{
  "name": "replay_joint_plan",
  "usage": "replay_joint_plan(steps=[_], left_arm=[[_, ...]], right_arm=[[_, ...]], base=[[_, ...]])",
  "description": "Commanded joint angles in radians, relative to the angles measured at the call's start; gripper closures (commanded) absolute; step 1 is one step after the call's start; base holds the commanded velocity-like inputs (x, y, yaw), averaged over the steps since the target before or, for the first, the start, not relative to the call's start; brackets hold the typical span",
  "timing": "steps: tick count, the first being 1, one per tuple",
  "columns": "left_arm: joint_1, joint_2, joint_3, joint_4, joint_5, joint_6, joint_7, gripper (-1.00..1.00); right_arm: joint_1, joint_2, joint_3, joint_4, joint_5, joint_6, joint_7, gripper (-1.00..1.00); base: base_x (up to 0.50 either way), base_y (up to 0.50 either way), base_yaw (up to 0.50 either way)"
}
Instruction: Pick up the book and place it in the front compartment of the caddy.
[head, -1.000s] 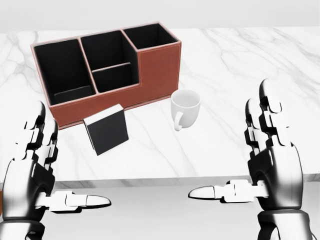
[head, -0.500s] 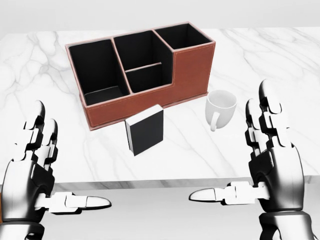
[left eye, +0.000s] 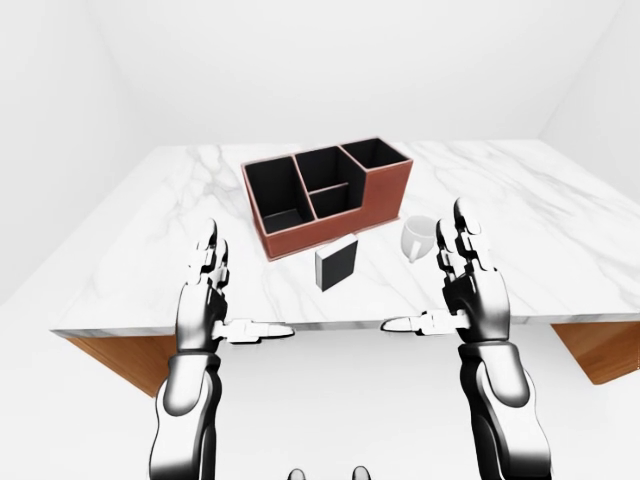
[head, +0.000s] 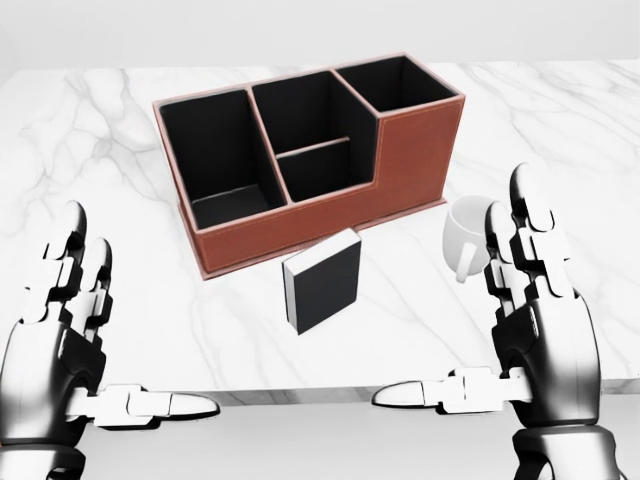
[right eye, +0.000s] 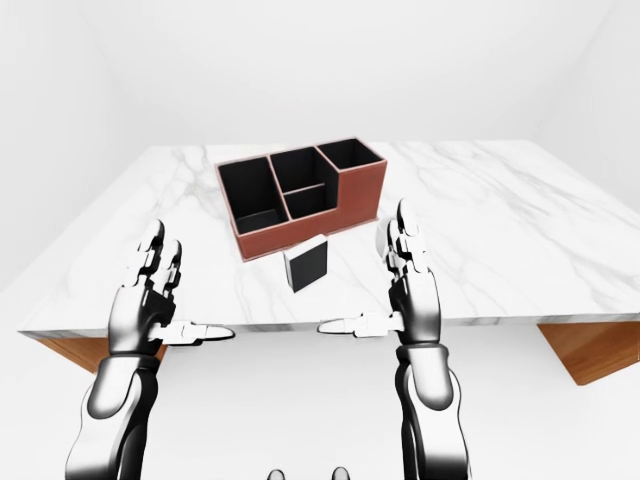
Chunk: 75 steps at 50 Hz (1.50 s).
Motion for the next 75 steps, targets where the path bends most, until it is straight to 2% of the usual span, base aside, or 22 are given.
replay_joint_plan(steps=[1, 25, 36, 46, 75], left_arm=[[-0.001, -0.002, 0.001, -0.017, -0.001, 0.000, -0.002, -1.00], [-0.003, -0.001, 0.006, -0.017, -0.004, 0.000, -0.003, -1.00], [-0.005, -0.001, 0.009, -0.020, -0.006, 0.000, -0.004, -1.00], [-0.007, -0.001, 0.011, -0.019, -0.006, 0.000, -0.003, -1.00], [-0.004, 0.000, 0.013, -0.032, -0.008, 0.000, -0.006, -1.00]], right_arm=[[0.000, -0.002, -0.002, -0.004, 0.001, 0.000, 0.003, -1.00], [-0.009, -0.003, -0.012, -0.002, -0.002, 0.000, -0.005, -1.00], [0.000, -0.002, -0.012, -0.029, 0.018, 0.000, 0.011, -1.00], [-0.014, -0.004, -0.018, -0.003, 0.001, 0.000, -0.008, -1.00], [-0.003, -0.001, -0.008, -0.018, 0.002, 0.000, -0.002, -1.00]], base=[[0.50, 0.00, 0.00], [0.50, 0.00, 0.00], [0.04, 0.00, 0.00], [0.47, 0.00, 0.00], [0.00, 0.03, 0.00]])
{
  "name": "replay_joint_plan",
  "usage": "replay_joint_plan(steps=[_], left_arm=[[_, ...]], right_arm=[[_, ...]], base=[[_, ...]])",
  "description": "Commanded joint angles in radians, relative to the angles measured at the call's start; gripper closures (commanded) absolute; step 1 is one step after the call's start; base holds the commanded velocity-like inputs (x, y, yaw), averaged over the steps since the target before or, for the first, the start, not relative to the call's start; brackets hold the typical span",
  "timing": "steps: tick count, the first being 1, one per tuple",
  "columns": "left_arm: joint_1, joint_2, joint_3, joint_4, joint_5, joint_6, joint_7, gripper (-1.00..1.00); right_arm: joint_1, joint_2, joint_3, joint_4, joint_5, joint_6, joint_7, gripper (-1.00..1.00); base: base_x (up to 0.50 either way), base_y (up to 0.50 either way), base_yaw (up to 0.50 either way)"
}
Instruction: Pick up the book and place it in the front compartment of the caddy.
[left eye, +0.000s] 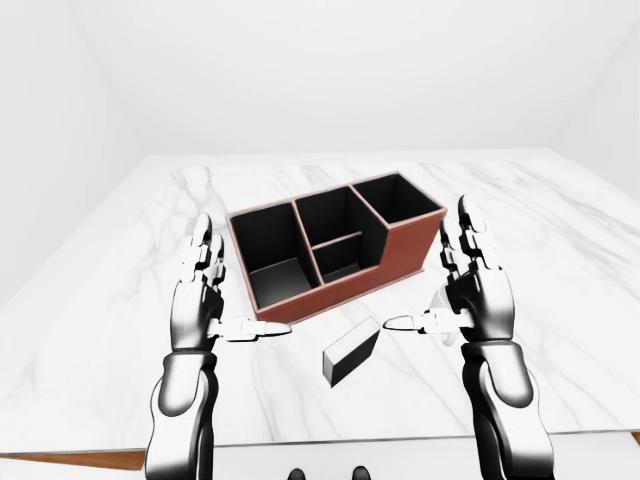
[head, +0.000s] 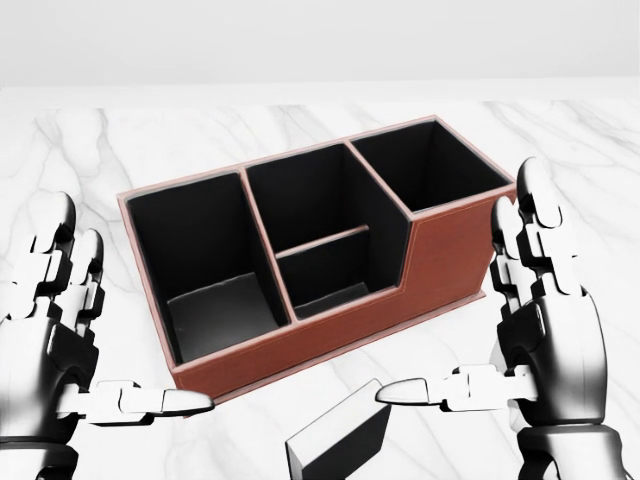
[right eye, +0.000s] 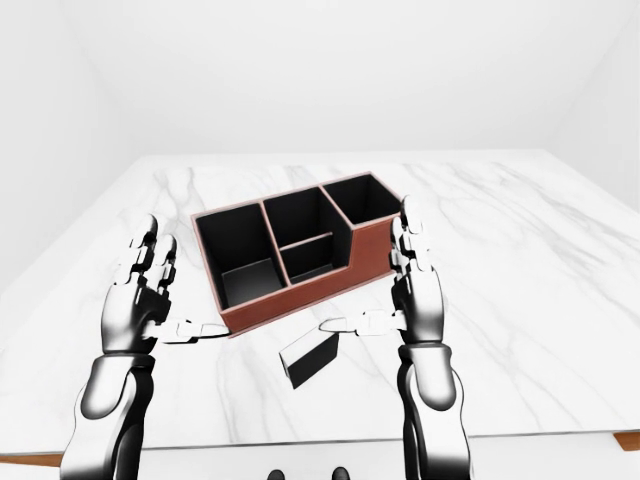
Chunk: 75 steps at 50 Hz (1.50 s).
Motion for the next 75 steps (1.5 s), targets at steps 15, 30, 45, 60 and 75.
replay_joint_plan(steps=[15, 30, 45, 60, 75], left_arm=[[0.004, -0.001, -0.002, -0.011, 0.000, 0.000, -0.001, -1.00], [0.001, -0.001, -0.002, -0.007, 0.000, 0.000, -0.001, -1.00], [-0.002, 0.001, 0.005, -0.012, -0.002, 0.000, -0.003, -1.00], [0.001, 0.000, 0.005, -0.016, -0.001, 0.000, -0.004, -1.00], [-0.006, 0.002, 0.010, -0.004, -0.002, 0.000, -0.005, -1.00]], right_arm=[[0.009, 0.000, 0.007, -0.003, 0.004, 0.000, 0.007, -1.00], [0.005, -0.002, 0.006, 0.000, -0.007, 0.000, 0.016, -1.00], [-0.002, -0.002, 0.026, -0.013, -0.049, 0.000, 0.006, -1.00], [0.007, -0.010, 0.028, -0.062, -0.140, 0.000, 0.028, -1.00], [0.006, -0.006, 0.058, -0.078, -0.221, 0.000, 0.047, -1.00]], base=[[0.18, -0.01, 0.00], [0.17, 0.00, 0.00], [0.03, 0.00, 0.00], [0.00, 0.00, 0.00], [0.00, 0.00, 0.00]])
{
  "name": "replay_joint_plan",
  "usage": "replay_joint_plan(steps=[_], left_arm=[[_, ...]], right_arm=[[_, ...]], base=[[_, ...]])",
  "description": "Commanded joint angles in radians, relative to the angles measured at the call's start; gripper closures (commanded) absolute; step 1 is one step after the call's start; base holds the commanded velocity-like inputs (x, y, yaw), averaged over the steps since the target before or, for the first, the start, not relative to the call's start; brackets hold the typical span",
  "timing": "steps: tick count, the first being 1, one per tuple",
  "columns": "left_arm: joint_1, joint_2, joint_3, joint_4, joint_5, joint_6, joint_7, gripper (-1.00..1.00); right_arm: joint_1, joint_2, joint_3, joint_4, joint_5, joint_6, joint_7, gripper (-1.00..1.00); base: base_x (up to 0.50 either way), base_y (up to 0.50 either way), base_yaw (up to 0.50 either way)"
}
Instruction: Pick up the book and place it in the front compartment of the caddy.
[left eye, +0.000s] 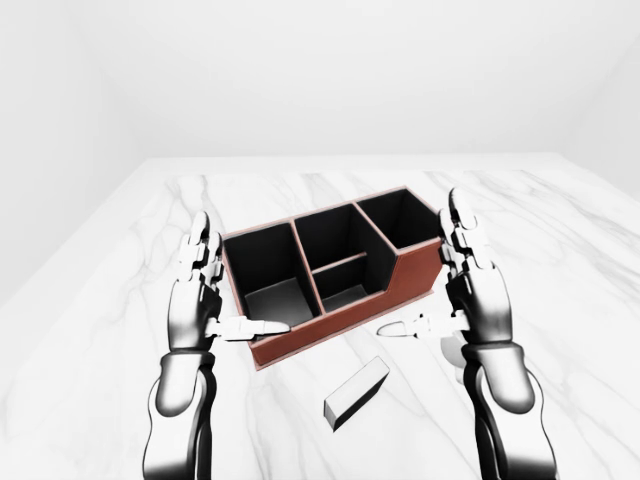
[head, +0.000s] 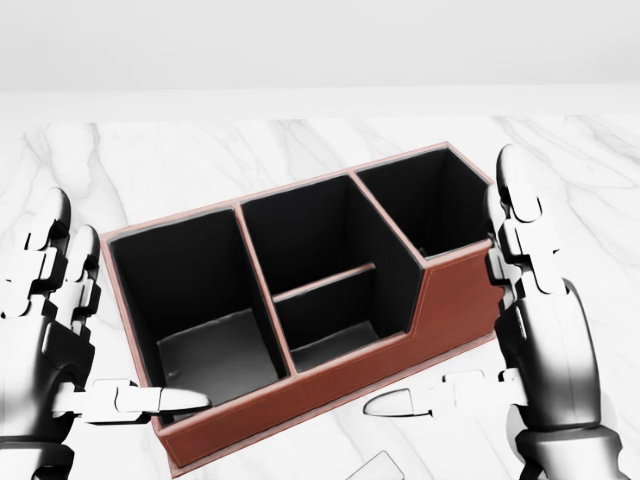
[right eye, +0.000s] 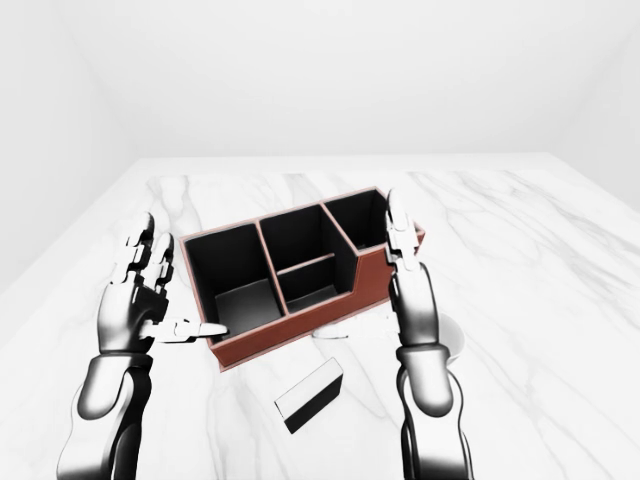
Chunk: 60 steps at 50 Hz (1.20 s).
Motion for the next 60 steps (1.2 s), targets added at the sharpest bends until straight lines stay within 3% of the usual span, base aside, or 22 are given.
replay_joint_plan(steps=[1, 60], left_arm=[[-0.004, 0.001, 0.002, 0.019, 0.001, 0.000, 0.000, -1.00], [-0.006, 0.003, 0.008, 0.004, 0.009, 0.000, -0.004, -1.00]], right_arm=[[0.004, 0.004, 0.026, -0.006, -0.060, 0.000, 0.007, -1.00], [0.048, -0.015, 0.091, -0.152, -0.299, 0.000, 0.177, -1.00]], base=[[0.00, 0.00, 0.00], [0.00, 0.00, 0.00]])
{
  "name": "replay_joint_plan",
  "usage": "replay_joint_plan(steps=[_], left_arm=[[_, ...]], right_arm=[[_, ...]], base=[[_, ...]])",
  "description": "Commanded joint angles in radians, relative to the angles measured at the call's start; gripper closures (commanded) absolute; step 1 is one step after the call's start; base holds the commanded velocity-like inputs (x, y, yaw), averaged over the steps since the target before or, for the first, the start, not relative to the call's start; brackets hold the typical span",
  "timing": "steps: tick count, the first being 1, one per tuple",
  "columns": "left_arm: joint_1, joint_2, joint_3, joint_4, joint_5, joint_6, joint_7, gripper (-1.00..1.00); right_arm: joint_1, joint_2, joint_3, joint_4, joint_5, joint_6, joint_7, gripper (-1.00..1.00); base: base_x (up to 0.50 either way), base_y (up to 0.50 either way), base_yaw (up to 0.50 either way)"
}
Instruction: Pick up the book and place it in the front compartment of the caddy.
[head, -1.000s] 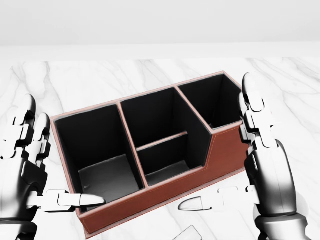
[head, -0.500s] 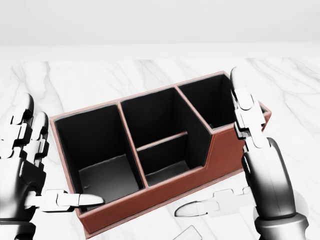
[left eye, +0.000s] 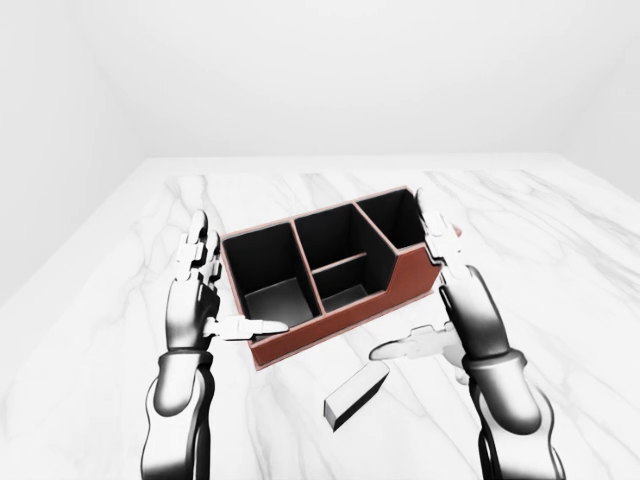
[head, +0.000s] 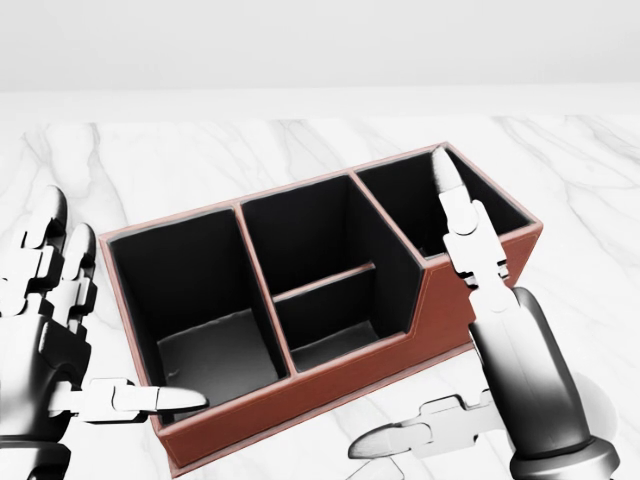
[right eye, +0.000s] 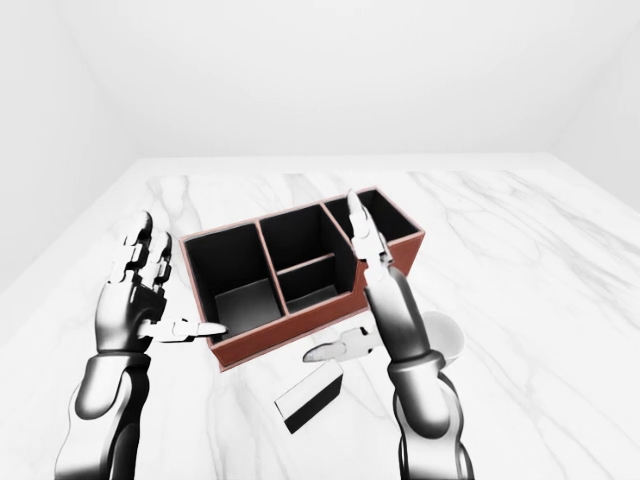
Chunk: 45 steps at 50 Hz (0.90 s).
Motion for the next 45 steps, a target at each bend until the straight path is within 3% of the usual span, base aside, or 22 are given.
replay_joint_plan(steps=[1, 45], left_arm=[[-0.007, 0.002, 0.002, 0.016, 0.000, 0.000, 0.000, -1.00], [-0.009, 0.003, -0.001, 0.023, 0.005, 0.000, 0.000, -1.00]], right_arm=[[0.019, -0.002, 0.014, -0.031, -0.050, 0.000, 0.038, -1.00], [0.097, -0.018, 0.119, -0.178, -0.234, 0.000, 0.154, -1.00]], base=[[0.00, 0.00, 0.00], [0.00, 0.00, 0.00]])
